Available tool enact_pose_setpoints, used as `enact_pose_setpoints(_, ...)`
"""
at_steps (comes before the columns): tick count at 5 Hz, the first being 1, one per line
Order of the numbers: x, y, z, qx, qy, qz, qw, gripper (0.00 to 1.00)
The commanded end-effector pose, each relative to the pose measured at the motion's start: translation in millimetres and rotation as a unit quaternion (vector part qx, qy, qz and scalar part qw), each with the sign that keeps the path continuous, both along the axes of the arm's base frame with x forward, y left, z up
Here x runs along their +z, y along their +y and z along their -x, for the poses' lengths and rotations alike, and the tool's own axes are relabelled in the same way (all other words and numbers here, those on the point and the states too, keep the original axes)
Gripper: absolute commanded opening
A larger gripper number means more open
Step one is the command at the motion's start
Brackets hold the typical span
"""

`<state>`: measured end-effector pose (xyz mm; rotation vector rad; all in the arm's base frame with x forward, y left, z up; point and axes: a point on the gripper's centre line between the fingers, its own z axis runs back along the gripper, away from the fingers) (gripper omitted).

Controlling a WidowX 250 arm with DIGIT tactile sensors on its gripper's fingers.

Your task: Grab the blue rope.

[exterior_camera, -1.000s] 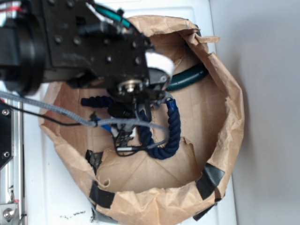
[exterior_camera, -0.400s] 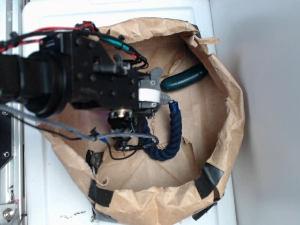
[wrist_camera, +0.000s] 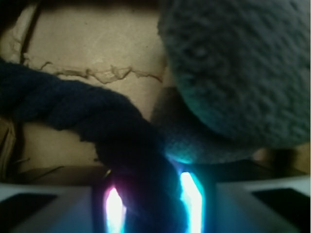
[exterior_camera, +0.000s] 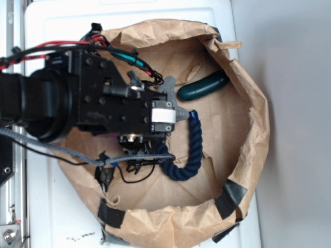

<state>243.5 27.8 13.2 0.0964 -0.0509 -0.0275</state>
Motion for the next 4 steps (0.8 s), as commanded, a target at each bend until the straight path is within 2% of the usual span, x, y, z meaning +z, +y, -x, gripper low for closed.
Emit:
enact_pose_setpoints(1, 43, -1, 2, -0.001, -0.021, 0.015, 1.000, 0.00)
enact_pose_setpoints(2, 81, 1, 4, 0.004, -0.010, 0.039, 0.999, 0.00)
enact_pose_setpoints(4, 124, -1, 15, 0.013, -0.023, 0.039, 0.999, 0.00)
